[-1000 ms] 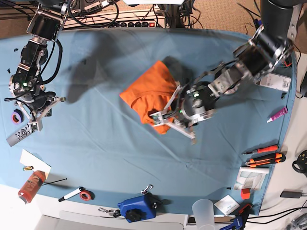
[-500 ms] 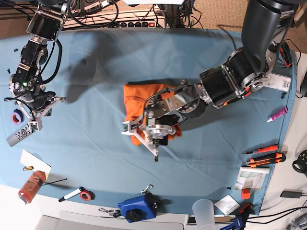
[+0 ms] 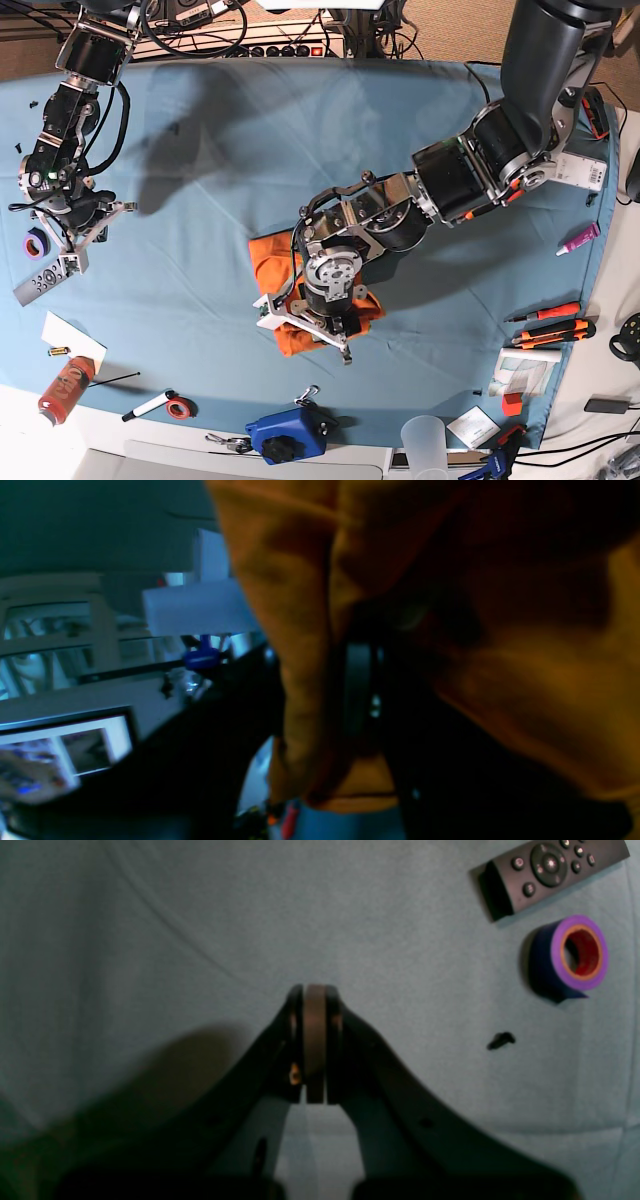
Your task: Layout the t-shirt on the table in an organized manner, then fold the t-shirt properly
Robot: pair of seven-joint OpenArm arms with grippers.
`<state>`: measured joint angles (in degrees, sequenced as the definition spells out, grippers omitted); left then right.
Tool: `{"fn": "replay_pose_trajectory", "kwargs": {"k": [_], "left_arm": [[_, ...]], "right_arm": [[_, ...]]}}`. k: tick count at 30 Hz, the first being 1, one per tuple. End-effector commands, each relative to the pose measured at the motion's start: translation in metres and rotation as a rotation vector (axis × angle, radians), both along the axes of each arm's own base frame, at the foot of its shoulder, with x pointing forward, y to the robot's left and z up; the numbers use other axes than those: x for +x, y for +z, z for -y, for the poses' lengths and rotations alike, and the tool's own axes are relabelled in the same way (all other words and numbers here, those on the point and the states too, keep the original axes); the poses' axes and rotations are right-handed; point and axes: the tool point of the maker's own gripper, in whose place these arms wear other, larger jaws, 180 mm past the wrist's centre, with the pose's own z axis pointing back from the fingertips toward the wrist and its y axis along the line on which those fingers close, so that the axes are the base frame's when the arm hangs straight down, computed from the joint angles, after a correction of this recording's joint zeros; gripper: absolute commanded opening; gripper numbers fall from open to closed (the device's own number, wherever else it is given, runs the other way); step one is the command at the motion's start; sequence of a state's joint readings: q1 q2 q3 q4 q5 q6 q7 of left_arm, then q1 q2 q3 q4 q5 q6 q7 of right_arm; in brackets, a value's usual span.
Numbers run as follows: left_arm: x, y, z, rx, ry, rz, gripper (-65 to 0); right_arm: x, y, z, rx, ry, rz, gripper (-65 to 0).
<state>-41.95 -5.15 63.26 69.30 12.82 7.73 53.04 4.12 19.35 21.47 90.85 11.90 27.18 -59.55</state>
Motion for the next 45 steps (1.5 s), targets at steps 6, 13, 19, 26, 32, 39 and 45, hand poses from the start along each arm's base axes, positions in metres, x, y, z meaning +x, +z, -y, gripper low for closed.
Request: {"fn": "replay_pose_trajectory", "kwargs": {"k": [6, 13, 19, 26, 32, 39, 45], "left_arm": [[0.002, 0.013, 0.02, -0.054, -0.075, 0.01, -36.6], [0.023, 0.059, -0.005, -0.122, 0.104, 0.285, -36.9], [0.02, 0.098, -0.053, -0.026, 0.354, 0.496, -65.0], [0.018, 0.101, -0.106, -0.004, 0.583, 0.472, -65.0], [0.007, 0.094, -0.145, -0.259, 0.74, 0.289, -65.0], [-0.021, 0.109, -0.182, -0.526, 0.707, 0.256, -65.0], [-0.063, 0.079, -0.215, -0.56, 0.71, 0.161, -65.0]], "right_arm": [[0.008, 0.017, 0.006, -0.022, 0.002, 0.046, -65.0], [0.007, 0.016, 0.006, -0.021, 0.0, 0.036, -65.0], [0.01, 0.017, 0.0, 0.019, 0.012, 0.059, -65.0], [0.014, 0.02, -0.009, 0.071, 0.027, 0.087, -65.0], [0.014, 0.02, -0.009, 0.072, 0.028, 0.089, -65.0], [0.015, 0.021, -0.011, 0.072, 0.042, 0.093, -65.0], [0.02, 0.026, -0.035, 0.163, 0.14, 0.131, -65.0]]}}
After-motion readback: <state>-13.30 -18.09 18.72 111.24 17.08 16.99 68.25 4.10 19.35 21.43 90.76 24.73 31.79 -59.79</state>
